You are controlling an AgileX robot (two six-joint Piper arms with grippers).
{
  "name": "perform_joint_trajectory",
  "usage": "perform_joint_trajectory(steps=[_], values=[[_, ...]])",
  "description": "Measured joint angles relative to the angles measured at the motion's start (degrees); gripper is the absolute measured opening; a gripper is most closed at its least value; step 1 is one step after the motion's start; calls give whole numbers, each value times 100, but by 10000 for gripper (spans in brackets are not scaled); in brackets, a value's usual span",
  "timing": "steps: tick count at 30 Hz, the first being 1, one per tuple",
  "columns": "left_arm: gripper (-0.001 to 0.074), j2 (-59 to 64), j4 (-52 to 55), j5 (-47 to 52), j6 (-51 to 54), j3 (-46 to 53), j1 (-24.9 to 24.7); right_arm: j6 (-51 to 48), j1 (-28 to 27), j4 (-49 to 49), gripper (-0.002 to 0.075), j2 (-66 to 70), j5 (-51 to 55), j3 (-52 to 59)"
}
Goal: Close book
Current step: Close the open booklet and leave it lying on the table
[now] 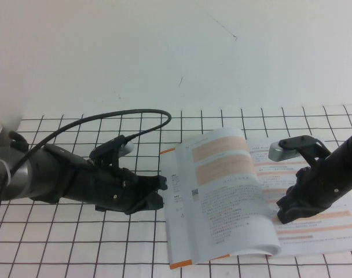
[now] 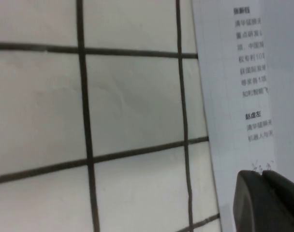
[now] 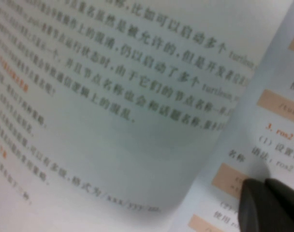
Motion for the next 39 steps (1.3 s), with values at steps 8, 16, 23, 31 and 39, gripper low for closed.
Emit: perform_joint_trajectory(steps=[8,16,23,31,39], values=[[-4,483,984,143,-908,-397,-10,0,0,0,-3,0,-11,0],[-4,547,919,-48,-908,-467,-354,0,0,-4,-3,0,-11,0],[-4,615,993,-154,-929,-693,-625,0,0,-4,-3,8,-11,0],[-4,652,1006,-154,-1070,-816,-699,0,0,-4,-3,8,-20,0],[-4,664,968,-175,-1070,-901,-995,9,0,-4,-3,8,-32,0]])
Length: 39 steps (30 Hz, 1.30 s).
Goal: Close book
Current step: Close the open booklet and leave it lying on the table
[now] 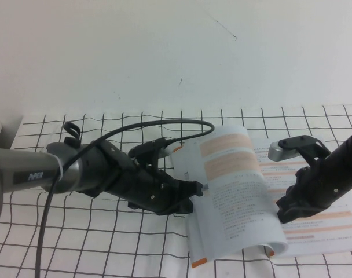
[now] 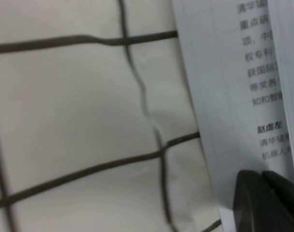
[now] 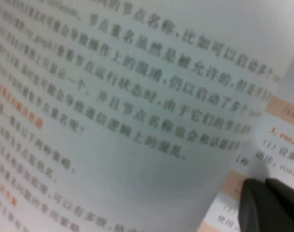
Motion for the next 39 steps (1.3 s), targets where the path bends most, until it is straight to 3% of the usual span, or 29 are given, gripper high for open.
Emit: perform_joint_trajectory(steps=[19,30,39], values=[[-4,485,156,757,-150,-1842,-260,353,0,-370,-3,0,-287,-14],[-4,485,840,1293,-545,-2008,-260,1005,-427,-977,-3,-887,-37,-825],[-4,424,3039,1714,-1643,-2158,-134,443,-445,-763,-3,-1701,185,-1021]])
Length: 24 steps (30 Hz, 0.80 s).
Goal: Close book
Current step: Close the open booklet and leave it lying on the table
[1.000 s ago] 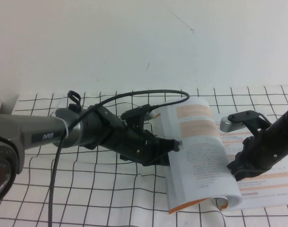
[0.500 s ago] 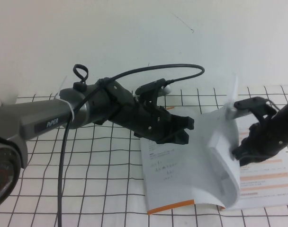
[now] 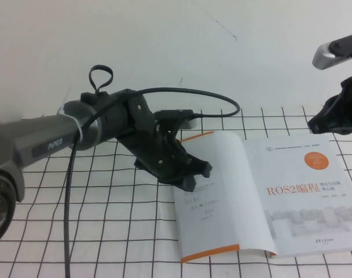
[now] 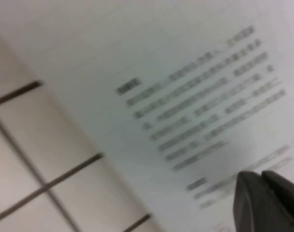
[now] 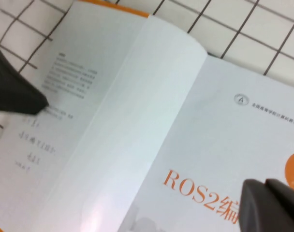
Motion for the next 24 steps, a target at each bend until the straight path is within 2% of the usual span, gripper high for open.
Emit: perform_joint_trajectory(steps=[5,9,19,24], values=[[-4,-279,1145,315,-763,-24,457,-114,0,34,-3,570,141,0],[-4,-311,1375,527,-943,-35,720,-124,0,171,-3,1233,155,0],[-4,202,1143,340,-1054,-35,287,-68,244,313,-3,2175,10,0],[-4,363,1131,281,-1198,-62,270,-58,244,360,-3,2255,-2,0]])
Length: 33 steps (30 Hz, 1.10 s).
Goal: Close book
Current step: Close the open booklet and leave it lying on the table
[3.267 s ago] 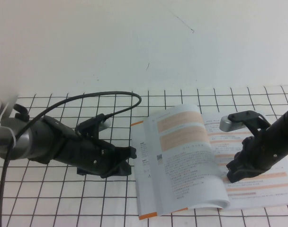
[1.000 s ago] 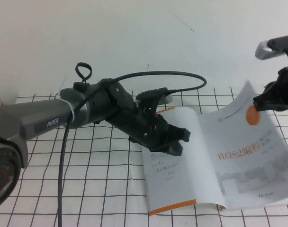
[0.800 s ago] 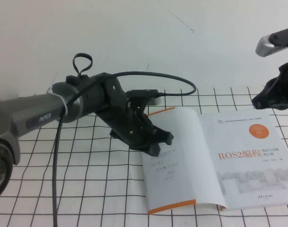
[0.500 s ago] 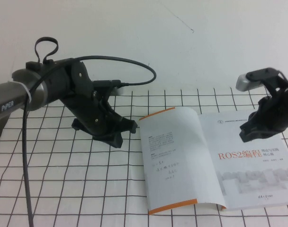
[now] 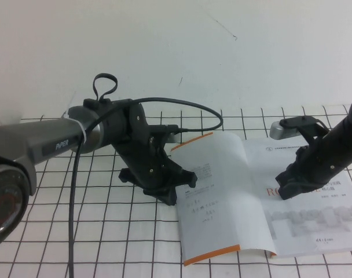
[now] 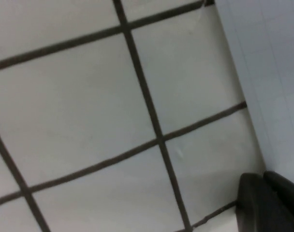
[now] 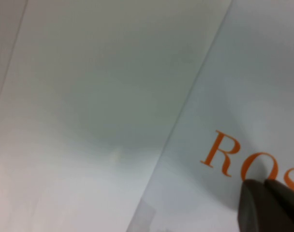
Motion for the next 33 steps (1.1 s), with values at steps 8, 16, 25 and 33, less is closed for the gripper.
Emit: perform_joint_trajectory(steps=[8,16,25,33], values=[[-4,23,-178,-282,59,0,-200,13,-10,84,-3,55,27,-26],[-4,67,-747,-634,324,-9,-507,13,-21,106,-3,69,37,-49],[-4,119,-1030,-509,561,-940,-801,2,-21,116,-3,69,41,-49],[-4,119,-651,299,455,-2356,-1126,2,-87,116,-3,-110,-126,-51]])
